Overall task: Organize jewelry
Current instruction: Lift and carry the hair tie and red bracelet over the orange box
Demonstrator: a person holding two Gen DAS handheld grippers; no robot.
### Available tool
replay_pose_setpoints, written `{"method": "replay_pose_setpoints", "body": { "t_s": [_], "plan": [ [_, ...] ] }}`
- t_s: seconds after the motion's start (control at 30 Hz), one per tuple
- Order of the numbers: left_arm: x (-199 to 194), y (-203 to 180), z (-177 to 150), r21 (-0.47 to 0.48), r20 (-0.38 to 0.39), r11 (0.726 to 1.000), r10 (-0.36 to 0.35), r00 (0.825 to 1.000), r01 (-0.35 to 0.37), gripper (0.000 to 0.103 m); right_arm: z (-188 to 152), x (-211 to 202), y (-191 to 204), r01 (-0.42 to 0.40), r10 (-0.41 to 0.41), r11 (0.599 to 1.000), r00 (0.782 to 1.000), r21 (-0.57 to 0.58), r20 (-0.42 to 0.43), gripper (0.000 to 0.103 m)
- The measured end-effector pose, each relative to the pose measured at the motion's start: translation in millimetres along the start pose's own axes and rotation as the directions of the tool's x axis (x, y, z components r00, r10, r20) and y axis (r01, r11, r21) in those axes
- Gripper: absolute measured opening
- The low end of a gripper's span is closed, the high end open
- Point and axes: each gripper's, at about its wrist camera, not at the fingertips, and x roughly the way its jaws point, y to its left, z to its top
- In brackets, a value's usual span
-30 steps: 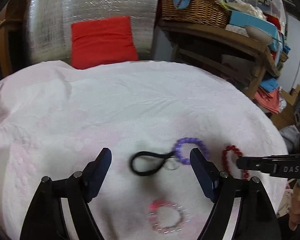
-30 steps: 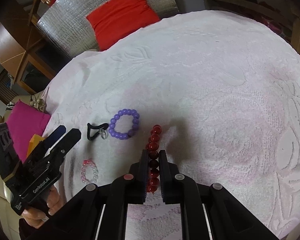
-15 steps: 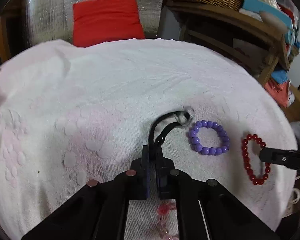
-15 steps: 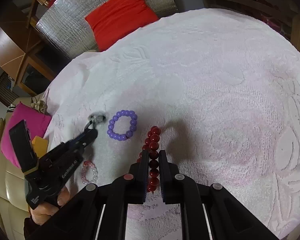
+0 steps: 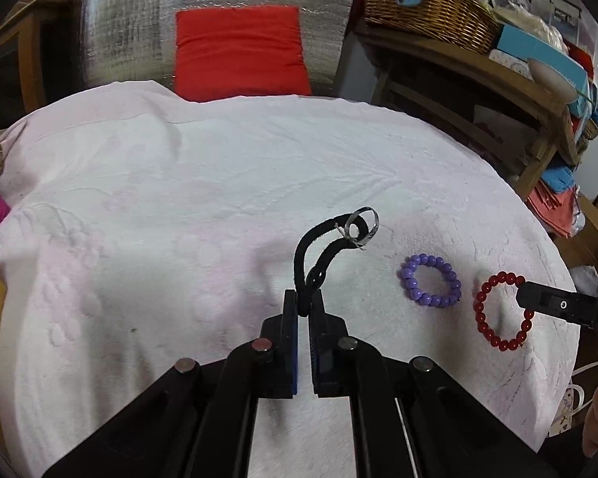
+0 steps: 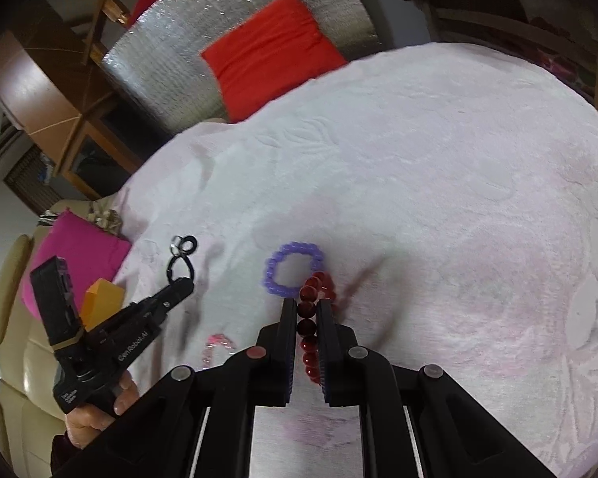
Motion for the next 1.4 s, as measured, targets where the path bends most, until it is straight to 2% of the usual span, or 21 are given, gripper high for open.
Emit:
{"method": "replay_pose_setpoints", "body": {
  "t_s": [0.23, 0.57, 0.87, 1.03, 1.27, 1.4],
  "plan": [
    [-34.3, 11.5, -3.9, -0.013, 0.05, 0.999, 0.039, 0.998, -0.038, 0.005, -2.6, -1.3, 25.8, -0.058, 0.06, 0.997, 0.997, -0.048, 0.04, 0.011],
    [-63.1, 44.0, -17.2, -0.067, 0.065, 0.989, 0.136, 0.989, -0.131, 0.005, -9.5, 3.1, 47.0, -0.094, 0.098, 0.993, 0.994, -0.073, 0.045, 0.011],
    [-92.1, 59.9, -35.5, -0.116, 0.067, 0.982, 0.156, 0.985, -0.148, 0.005, -20.5, 14.1, 75.3, -0.133, 0.137, 0.985, 0.99, -0.111, 0.025, 0.011],
    [-117.7, 73.4, -44.4, -0.16, 0.1, 0.968, 0.212, 0.972, -0.195, 0.005, -30.0, 18.4, 95.0, -0.16, 0.164, 0.977, 0.986, -0.142, 0.013, 0.011],
    [-160.9, 89.5, -63.0, -0.229, 0.158, 0.932, 0.321, 0.934, -0.281, 0.005, -46.7, 24.5, 126.5, -0.203, 0.206, 0.961, 0.978, -0.189, 0.0, 0.011],
    [-184.3, 96.0, -73.4, -0.262, 0.188, 0.917, 0.354, 0.916, -0.301, 0.005, -58.4, 32.3, 145.7, -0.22, 0.221, 0.951, 0.975, -0.217, -0.018, 0.011]
  ]
}}
